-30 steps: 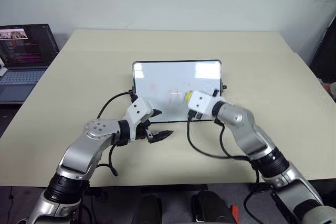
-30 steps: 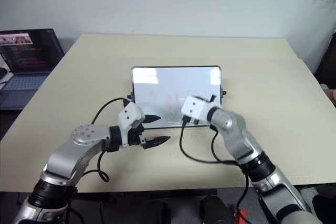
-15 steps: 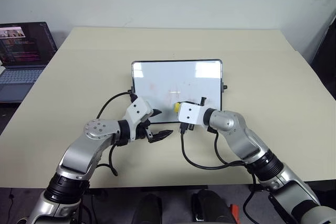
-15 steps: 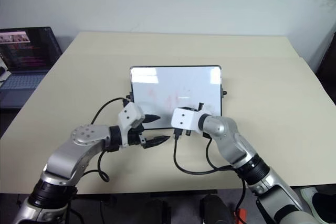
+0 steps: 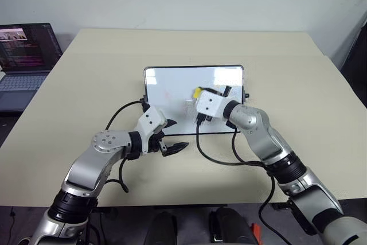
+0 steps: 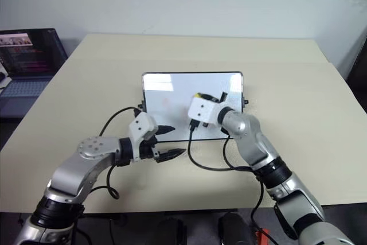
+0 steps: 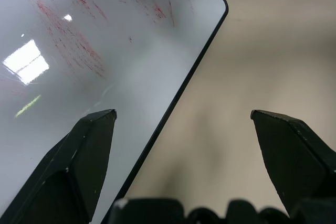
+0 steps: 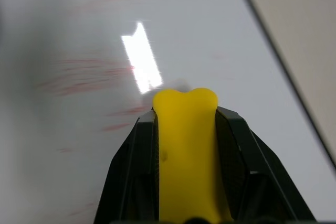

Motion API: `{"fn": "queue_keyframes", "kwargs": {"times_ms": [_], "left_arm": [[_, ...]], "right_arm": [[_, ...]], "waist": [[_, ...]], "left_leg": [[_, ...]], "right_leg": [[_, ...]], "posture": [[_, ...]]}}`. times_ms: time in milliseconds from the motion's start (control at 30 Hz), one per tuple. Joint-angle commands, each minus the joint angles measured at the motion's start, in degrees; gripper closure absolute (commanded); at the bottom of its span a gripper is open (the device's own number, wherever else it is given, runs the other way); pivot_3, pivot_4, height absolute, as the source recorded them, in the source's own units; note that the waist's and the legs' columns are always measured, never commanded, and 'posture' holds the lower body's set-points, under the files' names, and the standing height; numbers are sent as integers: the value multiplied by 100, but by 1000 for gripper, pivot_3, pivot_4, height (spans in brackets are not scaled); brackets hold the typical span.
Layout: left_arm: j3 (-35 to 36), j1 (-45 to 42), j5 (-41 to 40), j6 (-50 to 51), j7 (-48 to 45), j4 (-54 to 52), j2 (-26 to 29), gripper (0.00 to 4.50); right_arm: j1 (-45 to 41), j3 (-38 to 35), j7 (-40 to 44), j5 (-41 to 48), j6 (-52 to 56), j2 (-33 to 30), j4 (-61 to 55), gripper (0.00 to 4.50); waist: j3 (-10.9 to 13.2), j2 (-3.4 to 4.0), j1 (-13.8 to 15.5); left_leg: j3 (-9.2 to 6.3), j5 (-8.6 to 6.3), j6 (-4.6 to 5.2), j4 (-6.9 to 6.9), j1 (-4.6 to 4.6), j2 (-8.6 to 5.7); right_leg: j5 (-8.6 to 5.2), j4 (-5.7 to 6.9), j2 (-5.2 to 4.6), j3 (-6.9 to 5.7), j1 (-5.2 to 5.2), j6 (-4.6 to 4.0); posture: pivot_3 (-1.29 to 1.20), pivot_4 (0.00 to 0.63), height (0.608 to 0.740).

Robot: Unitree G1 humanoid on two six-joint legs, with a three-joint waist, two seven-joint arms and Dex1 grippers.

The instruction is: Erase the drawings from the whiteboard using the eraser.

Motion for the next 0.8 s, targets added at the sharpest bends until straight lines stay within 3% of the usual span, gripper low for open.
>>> {"fn": "queue_keyframes", "kwargs": {"times_ms": [33,400,800], "left_arm": [[91,-24,-61,-33,4,-191,25,0],[74,-13,-72,-25,6,-204,9,0],[72,24,-92,2,19,-258,1,0]], "right_arm": [[259,229,523,-11,272,-117,7,3356],[-345,-457,-786,-123,-15,255,404,3357],[203,164,718,0,351,-58,-38,3357]], "waist": [[0,0,-1],[1,2,8],[1,2,-2]], "left_leg": [[0,0,0,0,1,0],[0,9,2,4,14,1],[-1,4,1,1,6,1]], "right_leg": [[-9,2,0,0,0,16],[-7,10,1,2,7,18],[-11,7,1,-1,1,19]], "posture": [[0,150,740],[0,150,740],[0,150,740]]}}
